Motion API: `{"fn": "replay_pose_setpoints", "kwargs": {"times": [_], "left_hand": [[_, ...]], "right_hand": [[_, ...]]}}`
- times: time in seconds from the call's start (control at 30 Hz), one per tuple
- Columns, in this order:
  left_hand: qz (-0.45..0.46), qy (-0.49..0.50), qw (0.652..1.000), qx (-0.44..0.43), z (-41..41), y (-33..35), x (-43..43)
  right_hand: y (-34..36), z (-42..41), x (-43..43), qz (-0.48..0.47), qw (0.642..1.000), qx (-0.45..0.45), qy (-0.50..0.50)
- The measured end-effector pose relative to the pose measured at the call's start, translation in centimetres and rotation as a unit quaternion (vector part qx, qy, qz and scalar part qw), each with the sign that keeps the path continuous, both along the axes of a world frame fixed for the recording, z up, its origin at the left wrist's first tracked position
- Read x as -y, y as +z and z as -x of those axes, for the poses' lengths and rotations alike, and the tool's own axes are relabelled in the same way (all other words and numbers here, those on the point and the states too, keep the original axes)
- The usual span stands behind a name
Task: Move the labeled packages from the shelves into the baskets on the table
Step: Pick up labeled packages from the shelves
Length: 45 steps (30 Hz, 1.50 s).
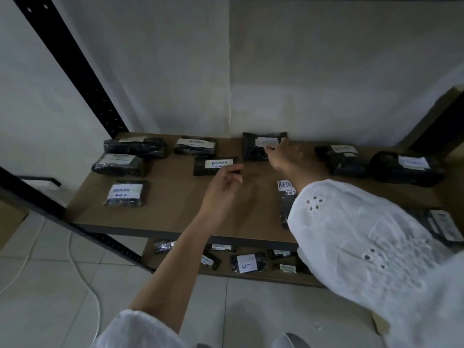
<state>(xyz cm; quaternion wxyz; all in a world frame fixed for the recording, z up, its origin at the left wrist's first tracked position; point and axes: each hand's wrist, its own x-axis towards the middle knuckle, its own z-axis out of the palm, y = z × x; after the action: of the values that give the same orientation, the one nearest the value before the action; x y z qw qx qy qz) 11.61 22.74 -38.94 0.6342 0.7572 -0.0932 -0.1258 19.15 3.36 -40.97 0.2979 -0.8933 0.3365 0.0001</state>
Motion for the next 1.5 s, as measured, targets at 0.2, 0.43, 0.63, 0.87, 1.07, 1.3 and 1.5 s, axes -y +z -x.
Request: {"fn": "replay_pose_setpoints", "kwargs": {"times": [0.2,0.43,0.63,0.87,1.07,1.3,1.5], "left_hand": [[-0.003,-0.003,1.0,0.007,-0.6,0.2,0.5],[-0.008,-0.019,1.0,0.01,0.5,1.9,2.4],[-0.037,0.006,0.999,0.022,1.6,3.1,5.9],[-0.166,-0.028,0.982,0.081,2.4,1.7,13.8],[-0.24,-0.051,0.964,0.1,2.2,-0.5,21.4],[-0.301,-0.011,0.952,-0.051,-0.5,-1.9,27.4],[-0.271,0.017,0.956,-0.111,-2.1,-1.6,28.5]], "right_hand": [[0.1,0.4,-0.4,0.006,0.997,0.069,-0.047],[2.8,3.3,-0.8,-0.387,0.895,0.151,-0.159],[6.0,8.0,2.7,-0.36,0.887,0.256,-0.135],[7.6,17.2,12.6,-0.408,0.799,0.365,-0.249],[6.5,23.1,17.2,-0.409,0.811,0.317,-0.275],[4.9,24.8,19.9,-0.46,0.794,0.301,-0.261],[4.0,24.7,19.8,-0.474,0.788,0.294,-0.26]]}}
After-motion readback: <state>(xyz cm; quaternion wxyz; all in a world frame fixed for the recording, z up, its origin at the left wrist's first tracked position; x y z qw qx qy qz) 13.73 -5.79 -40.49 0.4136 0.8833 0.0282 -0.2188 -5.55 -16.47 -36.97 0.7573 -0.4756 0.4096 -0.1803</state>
